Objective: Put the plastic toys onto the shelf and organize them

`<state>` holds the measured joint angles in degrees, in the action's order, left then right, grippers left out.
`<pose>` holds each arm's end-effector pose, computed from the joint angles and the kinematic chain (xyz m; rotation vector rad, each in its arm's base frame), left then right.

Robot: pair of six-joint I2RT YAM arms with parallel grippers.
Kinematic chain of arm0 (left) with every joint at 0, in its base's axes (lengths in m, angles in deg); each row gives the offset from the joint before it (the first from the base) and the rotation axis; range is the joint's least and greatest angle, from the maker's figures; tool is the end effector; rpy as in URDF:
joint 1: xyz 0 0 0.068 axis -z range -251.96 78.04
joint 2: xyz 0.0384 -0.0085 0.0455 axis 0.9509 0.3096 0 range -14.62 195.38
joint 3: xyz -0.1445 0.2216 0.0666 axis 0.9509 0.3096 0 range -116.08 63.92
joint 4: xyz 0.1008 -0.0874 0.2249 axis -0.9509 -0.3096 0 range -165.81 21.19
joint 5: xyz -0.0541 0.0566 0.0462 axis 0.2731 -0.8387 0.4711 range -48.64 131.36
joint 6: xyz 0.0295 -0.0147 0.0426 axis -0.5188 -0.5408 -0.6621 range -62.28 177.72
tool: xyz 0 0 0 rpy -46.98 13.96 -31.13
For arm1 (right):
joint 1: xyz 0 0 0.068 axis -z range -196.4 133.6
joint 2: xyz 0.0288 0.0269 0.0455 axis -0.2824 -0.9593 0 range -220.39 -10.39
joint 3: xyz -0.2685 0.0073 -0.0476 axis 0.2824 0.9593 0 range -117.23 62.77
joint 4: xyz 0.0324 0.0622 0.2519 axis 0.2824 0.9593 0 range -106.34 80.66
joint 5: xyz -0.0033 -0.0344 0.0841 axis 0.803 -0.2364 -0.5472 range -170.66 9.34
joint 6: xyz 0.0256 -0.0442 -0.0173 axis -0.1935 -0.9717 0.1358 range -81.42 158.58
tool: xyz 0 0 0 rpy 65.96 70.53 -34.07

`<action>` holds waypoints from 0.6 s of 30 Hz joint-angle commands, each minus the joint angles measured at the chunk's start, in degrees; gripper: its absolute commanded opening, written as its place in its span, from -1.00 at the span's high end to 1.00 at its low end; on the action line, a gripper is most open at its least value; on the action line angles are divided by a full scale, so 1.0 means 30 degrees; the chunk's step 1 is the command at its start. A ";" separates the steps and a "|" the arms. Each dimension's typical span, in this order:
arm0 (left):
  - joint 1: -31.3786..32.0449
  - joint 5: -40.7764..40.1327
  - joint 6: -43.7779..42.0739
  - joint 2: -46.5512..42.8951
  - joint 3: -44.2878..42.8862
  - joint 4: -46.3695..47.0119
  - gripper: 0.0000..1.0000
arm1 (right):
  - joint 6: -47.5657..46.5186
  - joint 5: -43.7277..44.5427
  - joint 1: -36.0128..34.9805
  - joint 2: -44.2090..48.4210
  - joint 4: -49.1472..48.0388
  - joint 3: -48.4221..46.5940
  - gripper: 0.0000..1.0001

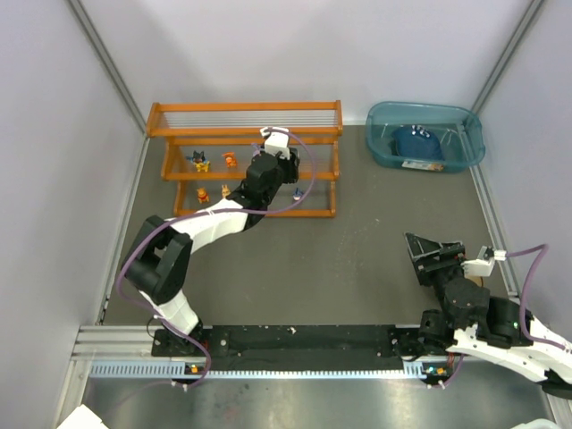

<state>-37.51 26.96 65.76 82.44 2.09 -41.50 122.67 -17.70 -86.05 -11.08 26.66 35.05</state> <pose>0.3303 -0.2160 0.2682 0.2073 1.7037 -0.3373 0.0415 0.0206 0.2568 0.9519 1.5231 0.9706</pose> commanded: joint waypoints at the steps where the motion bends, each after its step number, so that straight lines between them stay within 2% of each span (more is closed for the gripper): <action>1: -0.0119 0.0052 0.0252 -0.1092 0.0246 0.0185 0.65 | 0.0240 -0.0009 -0.0222 0.0523 0.0285 0.0101 -0.46; 10: -0.0119 0.0198 0.0428 -0.1092 0.0451 0.0242 0.59 | 0.0240 -0.0039 -0.0222 0.0552 0.0285 0.0131 -0.45; 13: -0.0119 0.0169 0.0428 -0.1063 0.0451 0.0213 0.39 | 0.0211 -0.0010 -0.0222 0.0523 0.0314 0.0131 -0.46; 14: -0.0119 0.0140 0.0428 -0.1063 0.0422 0.0213 0.24 | 0.0240 -0.0039 -0.0222 0.0551 0.0314 0.0131 -0.46; 18: -0.0119 0.0081 0.0428 -0.1004 0.0422 0.0213 -0.07 | 0.0181 -0.0039 -0.0222 0.0552 0.0314 0.0131 -0.47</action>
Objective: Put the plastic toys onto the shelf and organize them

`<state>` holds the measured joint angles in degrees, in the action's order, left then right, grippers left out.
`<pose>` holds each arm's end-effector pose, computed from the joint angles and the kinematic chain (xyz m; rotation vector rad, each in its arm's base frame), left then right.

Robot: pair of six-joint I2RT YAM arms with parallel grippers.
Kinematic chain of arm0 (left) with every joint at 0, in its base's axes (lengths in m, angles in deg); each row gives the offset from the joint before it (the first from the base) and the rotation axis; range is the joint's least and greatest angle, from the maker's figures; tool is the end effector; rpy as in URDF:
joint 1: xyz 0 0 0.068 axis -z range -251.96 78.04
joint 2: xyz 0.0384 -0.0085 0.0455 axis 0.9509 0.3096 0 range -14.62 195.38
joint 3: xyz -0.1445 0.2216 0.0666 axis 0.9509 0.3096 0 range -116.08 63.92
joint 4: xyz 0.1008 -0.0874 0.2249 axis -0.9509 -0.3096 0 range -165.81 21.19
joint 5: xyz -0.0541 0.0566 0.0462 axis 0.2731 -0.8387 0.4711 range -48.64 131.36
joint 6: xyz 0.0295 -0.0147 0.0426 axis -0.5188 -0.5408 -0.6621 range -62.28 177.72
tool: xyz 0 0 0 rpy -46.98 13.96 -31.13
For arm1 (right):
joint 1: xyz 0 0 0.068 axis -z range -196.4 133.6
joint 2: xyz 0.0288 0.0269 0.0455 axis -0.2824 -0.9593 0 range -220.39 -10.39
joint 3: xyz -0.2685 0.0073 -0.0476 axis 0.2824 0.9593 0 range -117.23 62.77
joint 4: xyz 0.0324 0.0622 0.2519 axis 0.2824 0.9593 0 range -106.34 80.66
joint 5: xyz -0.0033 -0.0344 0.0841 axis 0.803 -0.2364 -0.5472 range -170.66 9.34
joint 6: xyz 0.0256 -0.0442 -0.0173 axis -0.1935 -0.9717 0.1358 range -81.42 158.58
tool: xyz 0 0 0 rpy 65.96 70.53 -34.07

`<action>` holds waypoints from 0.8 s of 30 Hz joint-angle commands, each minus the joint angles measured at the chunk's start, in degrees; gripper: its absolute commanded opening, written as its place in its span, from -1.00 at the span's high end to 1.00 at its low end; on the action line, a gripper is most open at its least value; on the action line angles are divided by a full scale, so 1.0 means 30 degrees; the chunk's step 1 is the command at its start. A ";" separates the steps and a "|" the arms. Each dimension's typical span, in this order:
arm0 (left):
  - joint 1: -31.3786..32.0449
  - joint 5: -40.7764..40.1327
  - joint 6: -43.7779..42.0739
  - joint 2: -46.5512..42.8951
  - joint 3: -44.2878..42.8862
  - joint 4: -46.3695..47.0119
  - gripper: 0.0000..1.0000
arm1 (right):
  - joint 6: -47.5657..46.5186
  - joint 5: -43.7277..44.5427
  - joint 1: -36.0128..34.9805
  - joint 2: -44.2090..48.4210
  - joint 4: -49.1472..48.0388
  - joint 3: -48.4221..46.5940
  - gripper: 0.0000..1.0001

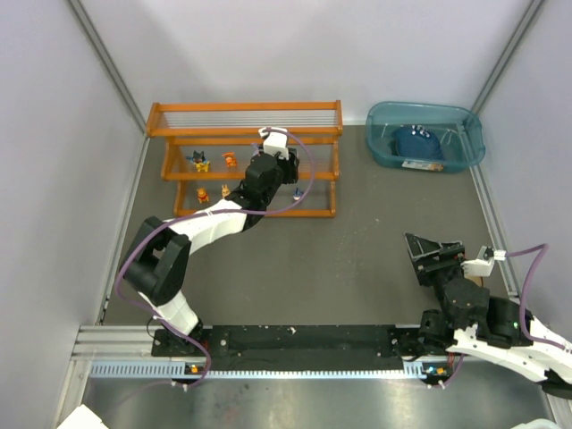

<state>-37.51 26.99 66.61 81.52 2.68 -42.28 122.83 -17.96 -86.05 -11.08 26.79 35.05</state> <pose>0.3272 -0.2138 0.2692 0.1975 1.7133 -0.3459 0.0415 0.0207 0.2565 0.9513 1.5270 0.9735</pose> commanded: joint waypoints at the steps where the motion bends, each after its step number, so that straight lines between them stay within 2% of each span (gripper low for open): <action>1: -0.0119 0.0074 0.0115 -0.0669 0.0254 0.0475 -0.09 | 0.0130 0.0048 -0.0251 0.0523 0.0270 0.0131 -0.47; 19: -0.0119 0.0190 0.0173 -0.0874 0.0049 0.0475 -0.37 | 0.0013 -0.0068 -0.0222 0.0523 0.0329 -0.0016 -0.48; 24: -0.0119 0.0659 -0.0003 -0.1429 0.0108 0.0417 -0.42 | -0.0133 -0.0098 -0.0222 0.0522 0.0329 -0.0133 -0.54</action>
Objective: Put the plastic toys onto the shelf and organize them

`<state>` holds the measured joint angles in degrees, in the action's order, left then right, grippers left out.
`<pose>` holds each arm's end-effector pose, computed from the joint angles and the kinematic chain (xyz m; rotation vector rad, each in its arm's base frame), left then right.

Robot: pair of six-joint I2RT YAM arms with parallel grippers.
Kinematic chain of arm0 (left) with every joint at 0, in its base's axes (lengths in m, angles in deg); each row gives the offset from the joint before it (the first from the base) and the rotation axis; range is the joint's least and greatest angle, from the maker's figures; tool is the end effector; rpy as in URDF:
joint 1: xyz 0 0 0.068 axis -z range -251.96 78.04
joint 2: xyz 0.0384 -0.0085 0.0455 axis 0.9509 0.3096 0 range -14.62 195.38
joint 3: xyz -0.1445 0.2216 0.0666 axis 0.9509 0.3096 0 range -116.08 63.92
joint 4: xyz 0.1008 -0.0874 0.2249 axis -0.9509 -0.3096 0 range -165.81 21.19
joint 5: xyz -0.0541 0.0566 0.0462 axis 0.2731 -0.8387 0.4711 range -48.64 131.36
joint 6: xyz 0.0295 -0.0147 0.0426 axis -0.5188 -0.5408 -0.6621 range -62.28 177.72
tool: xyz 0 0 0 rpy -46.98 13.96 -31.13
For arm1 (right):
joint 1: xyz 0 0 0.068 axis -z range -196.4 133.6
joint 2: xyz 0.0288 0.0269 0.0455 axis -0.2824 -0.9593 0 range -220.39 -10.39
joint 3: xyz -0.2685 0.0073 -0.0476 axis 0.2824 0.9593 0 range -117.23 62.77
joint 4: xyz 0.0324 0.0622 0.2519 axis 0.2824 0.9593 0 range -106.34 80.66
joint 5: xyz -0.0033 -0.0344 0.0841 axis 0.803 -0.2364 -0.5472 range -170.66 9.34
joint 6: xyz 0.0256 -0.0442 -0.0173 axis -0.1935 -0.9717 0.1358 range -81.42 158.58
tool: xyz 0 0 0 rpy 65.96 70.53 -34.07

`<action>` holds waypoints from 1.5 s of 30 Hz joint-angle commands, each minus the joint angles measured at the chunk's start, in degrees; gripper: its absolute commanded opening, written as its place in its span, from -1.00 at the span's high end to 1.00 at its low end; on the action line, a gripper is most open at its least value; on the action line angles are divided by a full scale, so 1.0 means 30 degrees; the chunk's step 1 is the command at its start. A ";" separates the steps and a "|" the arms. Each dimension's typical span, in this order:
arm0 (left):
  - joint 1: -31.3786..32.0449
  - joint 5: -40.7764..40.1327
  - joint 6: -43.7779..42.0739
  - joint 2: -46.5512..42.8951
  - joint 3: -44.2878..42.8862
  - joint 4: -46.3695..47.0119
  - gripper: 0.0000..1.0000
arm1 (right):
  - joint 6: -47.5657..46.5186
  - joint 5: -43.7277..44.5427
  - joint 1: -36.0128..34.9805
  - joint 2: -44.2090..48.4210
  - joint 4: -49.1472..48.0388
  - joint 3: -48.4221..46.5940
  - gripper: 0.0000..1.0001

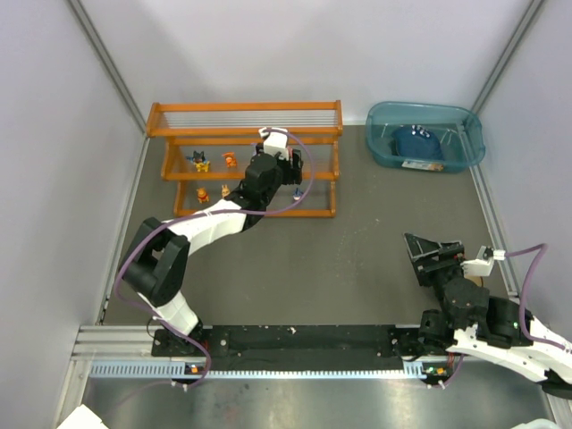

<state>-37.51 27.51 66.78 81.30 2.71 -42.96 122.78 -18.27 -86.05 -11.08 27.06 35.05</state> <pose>0.3264 -0.2137 0.2692 0.2043 1.7218 -0.3528 0.0414 0.0208 0.2561 0.9462 1.5344 0.9723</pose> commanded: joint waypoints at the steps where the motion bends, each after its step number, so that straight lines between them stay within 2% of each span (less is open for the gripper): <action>1: -0.0119 0.0659 -0.0061 -0.1445 0.0130 0.0643 -0.42 | -0.0148 -0.0025 -0.0222 0.0522 0.0241 -0.0191 -0.56; 14: -0.0089 0.2504 0.0407 -0.3612 0.1329 0.0408 -0.43 | -0.0382 -0.0259 -0.0222 0.0493 0.0271 -0.0309 -0.58; 17: -0.0118 0.3265 0.0933 -0.4955 0.1914 -0.0029 -0.47 | -0.0440 -0.0289 -0.0222 0.0522 0.0270 -0.0338 -0.58; 19: -0.0089 0.3502 0.1402 -0.5661 0.2208 -0.1052 -0.56 | -0.0558 -0.0318 -0.0222 0.0493 0.0300 -0.0368 -0.59; 20: -0.0089 0.3502 0.1665 -0.6361 0.2210 -0.1666 -0.75 | -0.0703 -0.0318 -0.0222 0.0522 0.0300 -0.0397 -0.59; 22: -0.0089 0.3444 0.2544 -0.6980 0.1629 -0.4736 -0.94 | -0.1171 -0.0260 -0.0222 0.0435 0.0300 -0.0630 -0.65; 24: -0.0089 0.3502 0.3422 -0.8209 0.1478 -0.7456 -0.98 | -0.2428 -0.0318 -0.0222 0.0318 0.0300 -0.1098 -0.76; 25: -0.0089 0.3444 0.3802 -0.8735 0.1942 -0.7850 -0.98 | -0.2926 -0.0434 -0.0222 0.0288 0.0300 -0.1274 -0.98; 29: -0.0060 0.3445 0.5239 -1.2711 0.3905 -0.9578 -0.98 | -0.5326 -0.0845 -0.0222 0.0259 0.0300 -0.1715 -0.98; 35: -0.0001 0.1543 0.6267 -1.7549 0.5461 -1.3675 -0.98 | -0.8227 -0.1460 -0.0222 -0.1787 0.0271 -0.2123 -0.98; 41: -0.0031 -0.0069 0.6297 -2.0482 0.5872 -1.6025 -0.98 | -1.0751 -0.2368 0.0098 -0.8112 0.0591 -0.4490 -0.98; 43: -0.0031 -0.0218 0.6151 -2.0984 0.6018 -1.6260 -0.98 | -1.1162 -0.4089 0.1236 -1.0486 0.0827 -0.5344 -0.98; 44: -0.0031 -0.0277 0.6005 -2.1335 0.6019 -1.6407 -0.98 | -1.1715 -0.5345 0.3563 -1.1218 0.0827 -0.6102 -0.98; 45: -0.0031 -0.0306 0.5917 -2.1454 0.5932 -1.6814 -0.98 | -1.2010 -0.8345 0.4950 -1.1806 0.0827 -0.6400 -0.98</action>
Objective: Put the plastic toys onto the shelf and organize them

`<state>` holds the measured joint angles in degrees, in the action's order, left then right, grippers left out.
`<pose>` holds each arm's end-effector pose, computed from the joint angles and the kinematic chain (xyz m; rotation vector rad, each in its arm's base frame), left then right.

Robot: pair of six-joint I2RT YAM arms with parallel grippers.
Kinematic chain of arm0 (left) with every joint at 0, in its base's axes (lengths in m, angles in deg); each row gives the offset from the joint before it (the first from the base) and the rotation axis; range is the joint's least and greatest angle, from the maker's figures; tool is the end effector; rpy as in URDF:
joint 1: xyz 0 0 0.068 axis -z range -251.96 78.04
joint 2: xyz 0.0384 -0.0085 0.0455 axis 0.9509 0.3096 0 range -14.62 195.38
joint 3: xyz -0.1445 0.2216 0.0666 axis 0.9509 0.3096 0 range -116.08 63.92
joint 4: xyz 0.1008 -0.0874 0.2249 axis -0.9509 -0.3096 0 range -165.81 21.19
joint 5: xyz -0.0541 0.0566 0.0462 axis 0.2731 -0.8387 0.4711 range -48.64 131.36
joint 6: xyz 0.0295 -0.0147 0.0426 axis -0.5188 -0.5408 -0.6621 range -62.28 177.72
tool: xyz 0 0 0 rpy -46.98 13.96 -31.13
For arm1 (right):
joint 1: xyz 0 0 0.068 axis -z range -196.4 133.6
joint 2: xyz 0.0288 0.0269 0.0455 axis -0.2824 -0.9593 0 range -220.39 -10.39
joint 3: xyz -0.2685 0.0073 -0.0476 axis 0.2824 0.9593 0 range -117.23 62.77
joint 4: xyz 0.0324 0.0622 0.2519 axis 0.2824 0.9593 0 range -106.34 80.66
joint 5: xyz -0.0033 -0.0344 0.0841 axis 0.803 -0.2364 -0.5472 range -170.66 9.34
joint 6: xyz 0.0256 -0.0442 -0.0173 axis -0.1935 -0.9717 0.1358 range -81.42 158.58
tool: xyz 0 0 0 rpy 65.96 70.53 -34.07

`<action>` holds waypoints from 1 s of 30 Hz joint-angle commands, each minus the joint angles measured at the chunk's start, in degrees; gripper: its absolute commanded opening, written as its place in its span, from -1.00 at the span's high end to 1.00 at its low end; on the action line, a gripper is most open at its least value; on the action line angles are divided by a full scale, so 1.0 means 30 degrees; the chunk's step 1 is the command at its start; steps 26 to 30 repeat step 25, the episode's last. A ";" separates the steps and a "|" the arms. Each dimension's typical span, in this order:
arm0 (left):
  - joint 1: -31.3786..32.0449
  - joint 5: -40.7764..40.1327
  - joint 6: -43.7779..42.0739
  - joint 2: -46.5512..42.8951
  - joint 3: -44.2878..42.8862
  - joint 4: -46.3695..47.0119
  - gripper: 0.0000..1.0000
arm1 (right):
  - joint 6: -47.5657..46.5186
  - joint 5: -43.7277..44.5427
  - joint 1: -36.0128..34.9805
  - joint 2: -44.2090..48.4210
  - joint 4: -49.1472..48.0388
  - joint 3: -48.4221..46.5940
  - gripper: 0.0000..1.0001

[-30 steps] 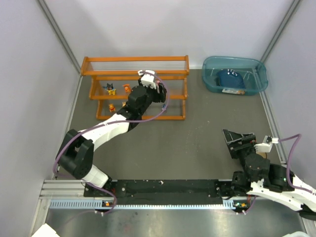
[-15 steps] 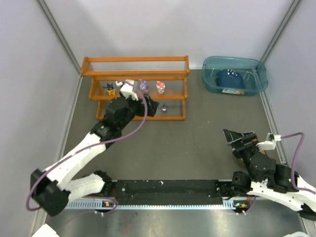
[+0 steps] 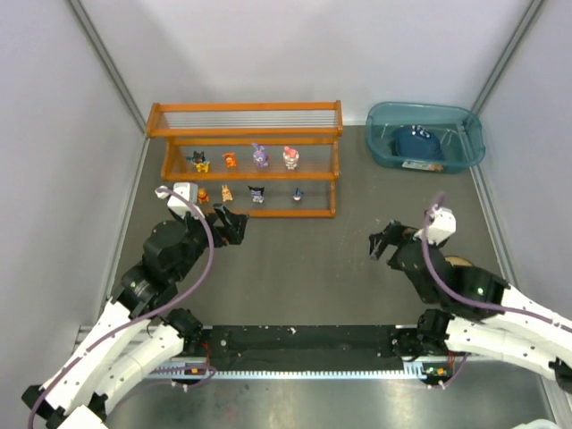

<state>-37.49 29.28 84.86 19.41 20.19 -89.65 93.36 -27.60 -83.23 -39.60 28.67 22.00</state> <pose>0.1191 -0.0728 0.3406 -0.0408 1.7988 -0.5920 0.0645 0.0782 0.2977 0.3024 1.9072 0.4216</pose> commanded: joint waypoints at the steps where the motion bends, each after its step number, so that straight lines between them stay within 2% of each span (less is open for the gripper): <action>1: -0.0038 -0.0897 -0.0168 -0.0939 0.0044 -0.1430 -0.98 | -0.2816 -0.6685 0.5358 -0.3232 0.0230 -0.2285 -0.98; 2: -0.0038 -0.0868 -0.0255 -0.0969 -0.0043 -0.1664 -0.98 | -0.3054 -0.7773 0.7982 -0.3560 0.0259 -0.2607 -0.98; 3: -0.0038 -0.0867 -0.0285 -0.0998 -0.0189 -0.2072 -0.98 | -0.3462 -0.9379 0.8994 -0.3767 0.0027 -0.2668 -0.98; 7: -0.0038 -0.0897 -0.0519 -0.1465 -0.0366 -0.2633 -0.98 | -0.6650 -1.2170 1.4500 -0.4090 -0.1348 -0.2728 -0.98; 8: -0.0038 -0.0897 -0.0636 -0.1583 -0.0366 -0.2662 -0.98 | -0.6979 -1.4208 1.5730 -0.4265 -0.1671 -0.2669 -0.98; 9: -0.0038 -0.0868 -0.0695 -0.1700 -0.0308 -0.2692 -0.98 | -0.7214 -1.5331 1.8498 -0.4441 -0.1907 -0.2581 -0.98; 11: -0.0038 -0.0838 -0.0899 -0.2198 -0.0250 -0.2692 -0.98 | -0.7626 -1.8602 2.1090 -0.5460 -0.2756 -0.2259 -0.98; 12: -0.0038 -0.0838 -0.0988 -0.2344 -0.0220 -0.2692 -0.98 | -0.7685 -1.9406 2.3105 -0.5816 -0.3078 -0.2142 -0.98; 13: -0.0038 -0.0838 -0.1017 -0.2665 -0.0220 -0.2721 -0.98 | -0.7627 -1.9907 2.3879 -0.6225 -0.3632 -0.1880 -0.98; 17: -0.0038 -0.0779 -0.1369 -0.3370 -0.0249 -0.2750 -0.98 | -0.7889 -1.7082 2.4327 -0.7080 -0.6033 -0.1060 -0.98; 20: -0.0038 -0.1099 -0.1457 -0.3576 -0.0424 -0.3217 -0.98 | -0.9932 -1.5872 2.4327 -0.6028 -0.9275 0.0199 -0.98; 25: -0.0038 -0.1160 -0.1108 -0.3605 -0.0396 -0.3892 -0.98 | -1.3356 -1.4171 2.4298 -0.2485 -1.3475 0.3355 -0.98; 30: -0.0038 -0.1160 -0.1108 -0.3605 -0.0396 -0.3892 -0.98 | -1.3356 -1.4171 2.4298 -0.2485 -1.3475 0.3355 -0.98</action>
